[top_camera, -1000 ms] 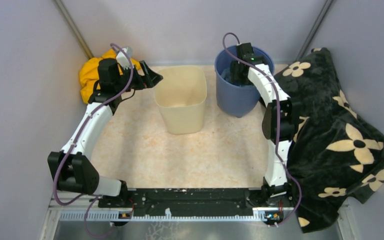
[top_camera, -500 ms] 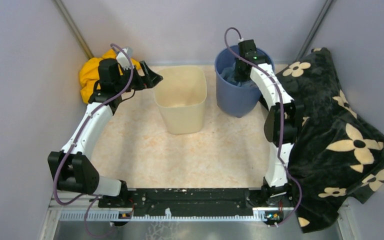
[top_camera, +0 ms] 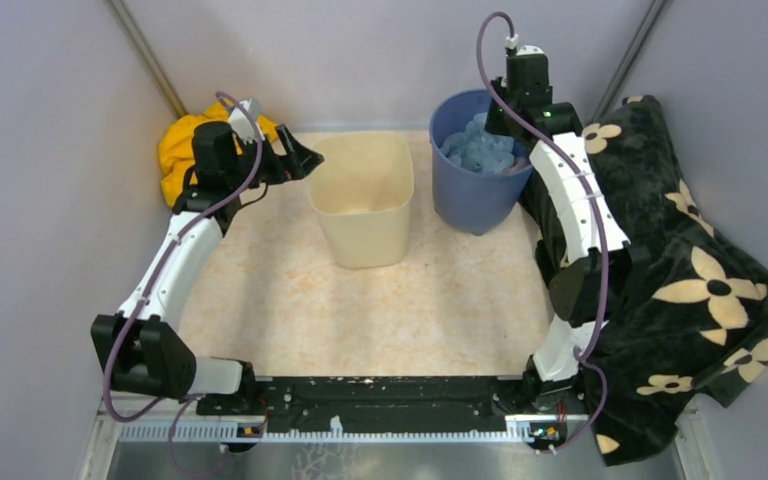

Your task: Put the trash bags into the trash bin

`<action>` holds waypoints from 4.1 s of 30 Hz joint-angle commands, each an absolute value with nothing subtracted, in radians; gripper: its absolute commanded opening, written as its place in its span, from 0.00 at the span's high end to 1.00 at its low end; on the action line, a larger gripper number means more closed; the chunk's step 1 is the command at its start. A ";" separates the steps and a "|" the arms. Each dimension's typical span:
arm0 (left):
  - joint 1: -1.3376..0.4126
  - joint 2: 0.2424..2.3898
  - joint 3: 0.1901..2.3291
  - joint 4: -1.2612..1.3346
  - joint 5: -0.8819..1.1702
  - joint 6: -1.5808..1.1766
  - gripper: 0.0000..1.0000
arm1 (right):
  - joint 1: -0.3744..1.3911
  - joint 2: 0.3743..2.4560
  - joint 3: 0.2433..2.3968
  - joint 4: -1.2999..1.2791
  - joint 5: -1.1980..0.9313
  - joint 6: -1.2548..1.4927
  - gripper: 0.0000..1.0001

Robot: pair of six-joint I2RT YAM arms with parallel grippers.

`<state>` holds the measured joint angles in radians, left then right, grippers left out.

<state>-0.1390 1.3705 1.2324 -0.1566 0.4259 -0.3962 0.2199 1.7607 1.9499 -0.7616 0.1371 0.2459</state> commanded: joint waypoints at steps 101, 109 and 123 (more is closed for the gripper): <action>-0.135 0.949 0.918 0.300 0.904 -0.687 0.01 | 0.247 1.157 2.026 -0.412 -0.390 0.477 1.00; -0.135 0.915 0.766 0.546 1.024 -0.887 0.02 | 0.247 1.146 1.931 -0.252 -0.506 0.616 1.00; -0.135 0.835 0.674 0.649 1.113 -1.159 0.01 | 0.390 1.293 1.847 0.063 -0.501 0.740 1.00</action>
<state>-0.1394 0.8406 0.6796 0.5919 1.0672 -1.0653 0.3206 1.2400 1.8042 -0.0574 -0.5179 0.7261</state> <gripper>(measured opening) 0.987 0.004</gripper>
